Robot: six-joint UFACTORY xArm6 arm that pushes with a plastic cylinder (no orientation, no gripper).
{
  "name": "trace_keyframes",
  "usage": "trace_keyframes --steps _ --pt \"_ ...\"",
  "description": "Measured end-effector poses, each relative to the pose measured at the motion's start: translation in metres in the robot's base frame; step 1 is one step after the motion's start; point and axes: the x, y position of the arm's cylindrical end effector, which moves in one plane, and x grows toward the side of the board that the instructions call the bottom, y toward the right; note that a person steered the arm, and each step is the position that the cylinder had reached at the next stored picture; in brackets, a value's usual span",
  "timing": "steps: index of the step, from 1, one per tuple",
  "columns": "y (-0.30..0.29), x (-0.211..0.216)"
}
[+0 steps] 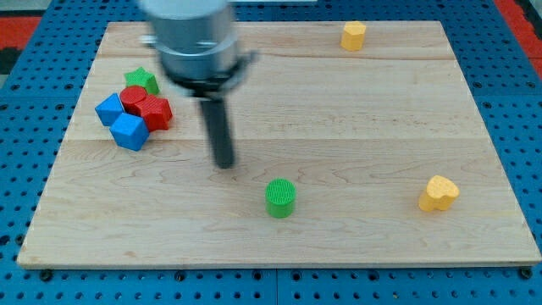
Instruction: Place the blue cube and green circle to the either side of the red star
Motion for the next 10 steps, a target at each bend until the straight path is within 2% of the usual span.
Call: trace_keyframes --steps 1,2,3,4,5,6,7,8,10 --pt "0.072 0.017" --pt "0.051 0.084" --pt "-0.027 0.079" --pt "-0.038 0.057" --pt "0.024 0.059" --pt "-0.022 0.050" --pt "-0.055 0.014" --pt "-0.061 -0.025" --pt "-0.108 -0.039"
